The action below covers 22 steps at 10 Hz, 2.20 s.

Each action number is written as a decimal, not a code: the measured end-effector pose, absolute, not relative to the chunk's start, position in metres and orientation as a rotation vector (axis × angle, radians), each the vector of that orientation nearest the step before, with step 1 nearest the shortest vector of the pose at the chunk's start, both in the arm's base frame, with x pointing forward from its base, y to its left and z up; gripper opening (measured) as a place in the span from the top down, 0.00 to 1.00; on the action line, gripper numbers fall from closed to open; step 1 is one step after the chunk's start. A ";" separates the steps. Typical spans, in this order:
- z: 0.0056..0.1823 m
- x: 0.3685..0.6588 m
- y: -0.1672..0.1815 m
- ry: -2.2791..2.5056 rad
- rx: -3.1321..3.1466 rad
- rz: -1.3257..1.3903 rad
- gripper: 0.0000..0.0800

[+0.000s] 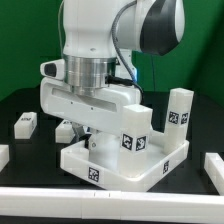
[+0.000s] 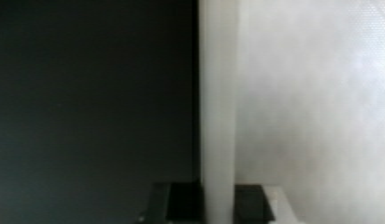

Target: Assemble desk

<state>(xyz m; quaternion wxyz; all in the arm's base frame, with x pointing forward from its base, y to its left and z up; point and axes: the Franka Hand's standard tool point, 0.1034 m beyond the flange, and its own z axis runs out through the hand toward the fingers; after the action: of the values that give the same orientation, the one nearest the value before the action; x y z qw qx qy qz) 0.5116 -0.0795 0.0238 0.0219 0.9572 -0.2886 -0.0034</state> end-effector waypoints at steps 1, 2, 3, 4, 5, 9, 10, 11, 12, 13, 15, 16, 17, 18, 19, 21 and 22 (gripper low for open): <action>0.024 0.512 -0.079 -0.794 2.992 -0.013 0.92; 0.023 0.520 -0.073 -0.625 3.015 -0.009 0.92; 0.022 0.530 -0.068 -0.492 3.025 0.003 0.92; 0.022 0.538 -0.065 -0.390 3.035 0.011 0.92; 0.023 0.542 -0.062 -0.266 3.043 0.016 0.92; 0.024 0.543 -0.066 0.033 3.050 0.012 0.92; 0.025 0.544 -0.067 0.138 3.043 0.009 0.92; 0.027 0.551 -0.061 0.240 3.030 0.015 0.92; 0.028 0.558 -0.055 0.335 3.016 0.023 0.92; 0.028 0.562 -0.052 0.403 3.003 0.024 0.92; 0.029 0.567 -0.047 0.560 2.965 0.019 0.92; 0.030 0.568 -0.046 0.642 2.944 0.015 0.92; 0.029 0.569 -0.044 0.709 2.929 0.011 0.92; 0.029 0.570 -0.042 0.734 2.913 0.030 0.92; 0.030 0.570 -0.044 0.845 2.878 0.021 0.92; 0.030 0.571 -0.047 1.008 2.815 0.003 0.92; 0.031 0.573 -0.043 1.117 2.764 -0.006 0.92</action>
Offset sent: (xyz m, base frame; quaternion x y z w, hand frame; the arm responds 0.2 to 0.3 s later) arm 0.0343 0.0189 -0.0078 0.0014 0.0081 -0.1616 0.9868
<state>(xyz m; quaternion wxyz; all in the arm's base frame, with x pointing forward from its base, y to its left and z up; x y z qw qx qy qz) 0.5734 -0.0428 0.0311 0.0798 0.9242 0.3735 -0.0019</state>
